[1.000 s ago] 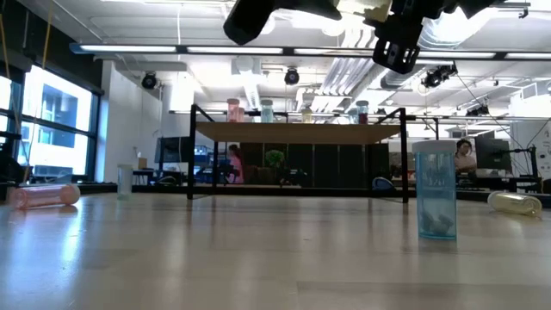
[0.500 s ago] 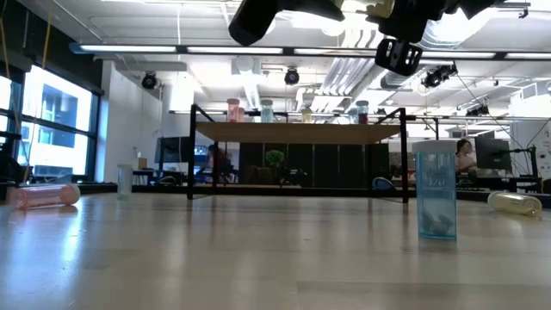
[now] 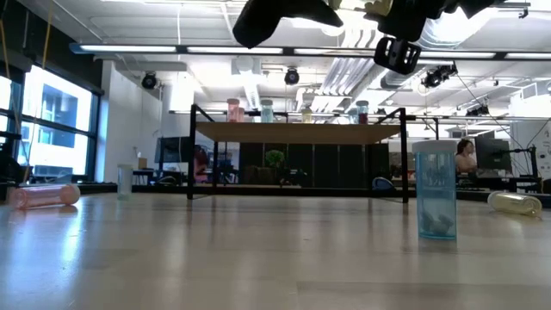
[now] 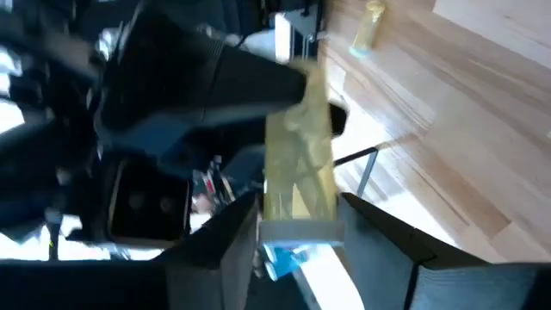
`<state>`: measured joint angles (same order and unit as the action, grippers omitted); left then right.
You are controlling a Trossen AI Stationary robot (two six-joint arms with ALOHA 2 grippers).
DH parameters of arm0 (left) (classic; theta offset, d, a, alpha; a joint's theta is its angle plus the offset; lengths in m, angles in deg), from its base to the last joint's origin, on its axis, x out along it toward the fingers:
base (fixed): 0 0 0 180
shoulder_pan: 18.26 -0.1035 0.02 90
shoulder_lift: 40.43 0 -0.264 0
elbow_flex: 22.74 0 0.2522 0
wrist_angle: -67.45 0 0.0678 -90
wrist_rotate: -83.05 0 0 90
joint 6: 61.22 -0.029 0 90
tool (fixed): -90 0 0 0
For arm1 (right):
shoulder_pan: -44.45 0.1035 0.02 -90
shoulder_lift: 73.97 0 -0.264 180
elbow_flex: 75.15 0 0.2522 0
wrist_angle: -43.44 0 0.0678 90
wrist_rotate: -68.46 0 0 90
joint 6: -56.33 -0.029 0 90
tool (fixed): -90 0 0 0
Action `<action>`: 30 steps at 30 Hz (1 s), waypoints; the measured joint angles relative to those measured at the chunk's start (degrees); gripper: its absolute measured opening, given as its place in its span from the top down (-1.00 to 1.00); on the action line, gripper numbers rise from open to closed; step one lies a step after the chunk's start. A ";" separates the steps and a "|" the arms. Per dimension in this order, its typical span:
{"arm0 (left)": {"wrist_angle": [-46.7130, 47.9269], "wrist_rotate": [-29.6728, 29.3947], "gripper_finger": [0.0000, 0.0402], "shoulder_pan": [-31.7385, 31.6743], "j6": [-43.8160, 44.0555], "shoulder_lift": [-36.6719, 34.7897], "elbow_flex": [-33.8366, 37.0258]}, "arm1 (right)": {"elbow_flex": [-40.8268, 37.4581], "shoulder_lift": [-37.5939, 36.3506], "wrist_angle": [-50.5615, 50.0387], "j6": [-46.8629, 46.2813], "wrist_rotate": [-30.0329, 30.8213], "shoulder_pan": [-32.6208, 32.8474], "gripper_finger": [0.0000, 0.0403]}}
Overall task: Pick and place medicine bottles onto shelf by color
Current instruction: Put the yellow medicine bottle on the shelf
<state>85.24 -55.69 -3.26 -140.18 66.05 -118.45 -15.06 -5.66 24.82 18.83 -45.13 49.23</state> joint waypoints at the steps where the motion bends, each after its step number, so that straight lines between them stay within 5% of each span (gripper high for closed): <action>1: -0.27 -0.93 0.17 0.00 1.86 0.00 0.00 | 0.00 0.00 -0.02 0.00 0.00 0.00 0.55; 8: -0.57 -9.35 -0.03 0.26 13.08 0.00 0.00 | 0.00 -0.03 -0.23 0.02 2.35 0.00 0.55; 21: -0.44 -22.41 -0.03 -0.47 22.49 0.00 0.00 | 0.00 -6.10 -1.93 3.43 10.01 0.04 0.56; 30: -0.44 -18.94 -0.03 -4.66 34.56 0.00 0.00 | 0.00 -11.16 -2.73 12.32 20.36 0.99 0.56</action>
<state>84.80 -74.63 -7.92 -105.62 66.05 -118.45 -15.06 -16.82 22.09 31.15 -24.77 50.21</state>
